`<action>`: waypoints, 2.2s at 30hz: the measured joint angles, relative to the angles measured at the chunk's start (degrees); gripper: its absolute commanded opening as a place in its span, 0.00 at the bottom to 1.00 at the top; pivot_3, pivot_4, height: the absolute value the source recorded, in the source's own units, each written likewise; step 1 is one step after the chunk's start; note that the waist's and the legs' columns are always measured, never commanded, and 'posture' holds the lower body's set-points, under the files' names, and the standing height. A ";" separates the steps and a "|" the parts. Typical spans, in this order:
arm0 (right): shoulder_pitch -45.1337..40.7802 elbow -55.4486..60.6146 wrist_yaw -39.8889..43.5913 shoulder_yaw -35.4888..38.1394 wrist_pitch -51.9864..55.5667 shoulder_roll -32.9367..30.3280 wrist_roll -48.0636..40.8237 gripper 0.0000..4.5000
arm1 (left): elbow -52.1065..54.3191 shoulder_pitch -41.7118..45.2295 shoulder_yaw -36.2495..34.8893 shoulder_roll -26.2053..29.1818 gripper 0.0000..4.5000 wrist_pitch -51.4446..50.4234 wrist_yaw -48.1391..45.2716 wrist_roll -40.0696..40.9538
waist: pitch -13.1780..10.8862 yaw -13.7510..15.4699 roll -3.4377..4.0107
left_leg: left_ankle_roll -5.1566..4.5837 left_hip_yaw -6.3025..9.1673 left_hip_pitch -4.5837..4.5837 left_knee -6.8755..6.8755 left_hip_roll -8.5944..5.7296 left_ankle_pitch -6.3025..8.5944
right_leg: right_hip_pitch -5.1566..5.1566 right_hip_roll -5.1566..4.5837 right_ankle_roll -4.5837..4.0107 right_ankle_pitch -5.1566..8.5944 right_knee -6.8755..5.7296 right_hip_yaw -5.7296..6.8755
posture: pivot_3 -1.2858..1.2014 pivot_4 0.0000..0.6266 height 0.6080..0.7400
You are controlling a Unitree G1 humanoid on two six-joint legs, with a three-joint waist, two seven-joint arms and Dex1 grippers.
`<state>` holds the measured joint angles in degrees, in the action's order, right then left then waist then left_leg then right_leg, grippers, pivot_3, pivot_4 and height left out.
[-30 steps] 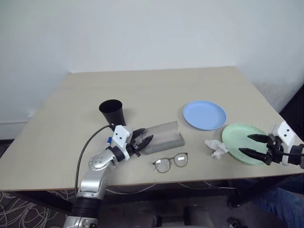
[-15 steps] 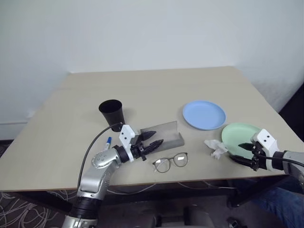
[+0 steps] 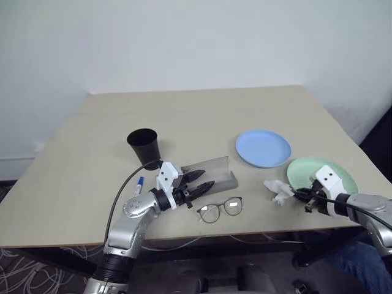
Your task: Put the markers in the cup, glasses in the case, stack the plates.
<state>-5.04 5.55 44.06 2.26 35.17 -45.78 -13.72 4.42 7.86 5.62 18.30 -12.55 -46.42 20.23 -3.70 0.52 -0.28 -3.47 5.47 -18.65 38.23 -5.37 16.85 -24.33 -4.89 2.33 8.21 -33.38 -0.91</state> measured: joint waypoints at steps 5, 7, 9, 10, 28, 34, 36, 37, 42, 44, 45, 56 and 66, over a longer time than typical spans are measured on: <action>-0.71 -0.08 -1.04 -0.99 -0.07 0.52 1.10 0.01 | 0.00 0.01 0.03 0.00 0.55 0.11 0.13 -0.14 | -0.02 0.03 0.01 | 0.01 -0.21 -0.04 0.01 0.23 0.01 | 0.03 0.04 -0.01 0.00 0.38 0.17 | 0.52 0.00 1.00; -1.17 -0.44 -1.80 -1.24 -0.23 0.93 1.84 0.01 | 0.00 0.02 0.03 0.00 0.55 0.14 0.15 -0.18 | -0.02 0.03 0.01 | -0.01 -0.29 -0.04 0.01 0.23 0.01 | 0.03 0.03 0.01 -0.01 0.43 0.16 | 0.52 0.00 1.00; -1.59 -1.00 -2.35 -1.29 -0.34 1.39 2.17 0.01 | -0.02 0.02 0.03 0.00 0.55 0.16 0.16 -0.20 | -0.02 0.09 0.01 | -0.05 -0.32 -0.05 0.02 0.23 0.02 | 0.03 0.03 0.05 -0.03 0.47 0.13 | 0.52 0.00 1.00; -2.06 -1.66 -2.69 -1.30 -0.46 1.60 2.43 0.01 | -0.02 0.02 0.03 0.00 0.55 0.18 0.17 -0.21 | -0.02 0.14 0.01 | -0.06 -0.34 -0.05 0.02 0.23 0.03 | 0.02 0.02 0.07 -0.05 0.47 0.12 | 0.52 0.00 1.00; -22.40 -19.79 -3.40 -4.63 -17.47 4.92 8.82 0.01 | -1.45 1.99 0.16 -0.16 0.55 1.16 0.24 -0.66 | 0.02 0.05 0.13 | -0.52 -0.33 0.06 0.06 0.17 0.24 | -0.14 0.06 0.10 -0.29 0.49 0.06 | 0.52 0.00 1.00; -31.25 -27.81 7.34 -10.01 -27.67 8.68 8.99 0.01 | -2.19 2.61 0.14 -0.29 0.55 1.34 0.13 -1.19 | 0.03 0.15 0.12 | -0.49 -0.29 0.06 0.09 0.12 0.34 | -0.15 0.06 -0.18 -0.51 0.55 0.07 | 0.52 0.00 1.00; -33.65 -31.54 10.41 -11.73 -30.64 10.27 9.46 0.01 | -2.18 2.64 0.14 -0.29 0.55 1.34 0.11 -1.20 | 0.04 0.17 0.13 | -0.48 -0.25 0.06 0.09 0.11 0.35 | -0.17 0.06 -0.18 -0.52 0.55 0.08 | 0.52 0.00 1.00; -34.79 -33.85 11.30 -12.53 -32.06 11.09 9.87 0.01 | -2.18 2.65 0.11 -0.27 0.55 1.35 0.12 -1.20 | 0.04 0.15 0.13 | -0.45 -0.26 0.06 0.09 0.11 0.36 | -0.17 0.07 -0.19 -0.52 0.55 0.07 | 0.52 0.00 1.00; -38.51 -45.90 13.65 -15.40 -38.76 14.61 13.67 0.01 | -2.13 2.69 0.13 -0.37 0.55 1.38 0.43 -1.22 | 0.05 0.15 0.15 | -0.37 -0.25 0.05 0.08 0.09 0.36 | -0.22 0.07 -0.35 -0.62 0.54 0.06 | 0.52 0.00 1.00; -39.32 -49.43 13.75 -16.31 -40.80 15.52 15.11 0.01 | -2.05 2.54 0.10 -0.38 0.55 1.38 0.81 -1.22 | 0.06 0.09 0.18 | -0.33 -0.26 0.06 0.07 0.09 0.36 | -0.24 0.07 -0.37 -0.64 0.52 0.06 | 0.52 0.00 1.00; -39.62 -50.90 13.71 -16.77 -41.84 15.68 15.95 0.01 | -1.93 2.44 0.10 -0.39 0.55 1.38 0.98 -1.23 | 0.06 0.04 0.19 | -0.33 -0.26 0.06 0.07 0.09 0.35 | -0.25 0.07 -0.38 -0.65 0.51 0.06 | 0.52 0.00 1.00; -43.93 -61.10 13.56 -16.99 -47.46 17.15 19.46 0.29 | -0.63 1.67 0.08 -0.31 0.55 1.38 2.07 -1.23 | 0.09 -0.51 0.24 | -0.35 -0.26 0.14 0.07 0.12 0.36 | -0.24 0.11 -0.40 -0.67 0.44 0.05 | 0.52 0.00 1.00; -43.86 -57.74 16.48 -14.15 -48.08 15.83 17.77 0.42 | -0.64 1.73 0.14 -0.34 0.55 1.38 2.02 -1.25 | 0.10 -0.54 0.27 | -0.34 -0.26 0.14 0.08 0.11 0.35 | -0.25 0.13 -0.44 -0.70 0.44 0.04 | 0.52 0.00 1.00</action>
<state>-48.90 -52.20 60.54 -11.89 -12.91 -29.96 4.05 3.78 9.59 5.76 17.96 -11.16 -44.40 18.98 -3.60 -0.02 0.00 -3.81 5.21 -18.51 38.32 -5.26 17.20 -24.58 -4.77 1.89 7.51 -32.94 -0.88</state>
